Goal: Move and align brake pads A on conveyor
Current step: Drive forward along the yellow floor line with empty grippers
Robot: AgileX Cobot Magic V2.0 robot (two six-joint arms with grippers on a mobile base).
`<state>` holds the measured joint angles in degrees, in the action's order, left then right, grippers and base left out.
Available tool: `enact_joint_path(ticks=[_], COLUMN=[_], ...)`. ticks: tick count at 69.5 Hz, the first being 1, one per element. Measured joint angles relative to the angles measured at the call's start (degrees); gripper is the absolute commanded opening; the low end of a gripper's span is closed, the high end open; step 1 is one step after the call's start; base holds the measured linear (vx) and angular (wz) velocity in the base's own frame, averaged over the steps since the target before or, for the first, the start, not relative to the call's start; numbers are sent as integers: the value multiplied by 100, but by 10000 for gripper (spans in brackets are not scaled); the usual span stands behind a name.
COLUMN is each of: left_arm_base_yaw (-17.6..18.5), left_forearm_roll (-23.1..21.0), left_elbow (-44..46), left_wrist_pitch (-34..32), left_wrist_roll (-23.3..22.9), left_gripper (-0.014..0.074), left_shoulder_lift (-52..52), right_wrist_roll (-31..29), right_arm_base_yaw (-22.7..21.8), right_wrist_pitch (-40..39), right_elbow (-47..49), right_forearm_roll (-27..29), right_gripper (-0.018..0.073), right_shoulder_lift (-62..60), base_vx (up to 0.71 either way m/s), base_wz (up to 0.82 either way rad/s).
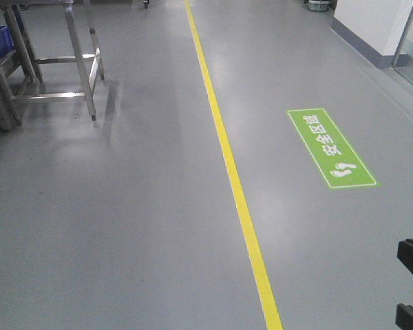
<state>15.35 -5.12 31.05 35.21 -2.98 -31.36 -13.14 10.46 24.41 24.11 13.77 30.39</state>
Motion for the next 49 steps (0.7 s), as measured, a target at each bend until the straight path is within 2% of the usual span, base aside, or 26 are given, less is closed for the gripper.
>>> enact_joint_path(ticks=[49], left_arm_base_yaw=[0], left_forearm_roll=[0], left_elbow=[0], left_wrist_pitch=[0], left_wrist_roll=[0], left_gripper=[-6], left_shoulder_lift=[0], right_wrist_roll=[0], right_arm_base_yaw=[0], right_wrist_pitch=[0], right_elbow=[0], right_forearm_roll=[0], right_gripper=[-6], right_shoulder_lift=[0], base_vx=[52], base_wz=[-3])
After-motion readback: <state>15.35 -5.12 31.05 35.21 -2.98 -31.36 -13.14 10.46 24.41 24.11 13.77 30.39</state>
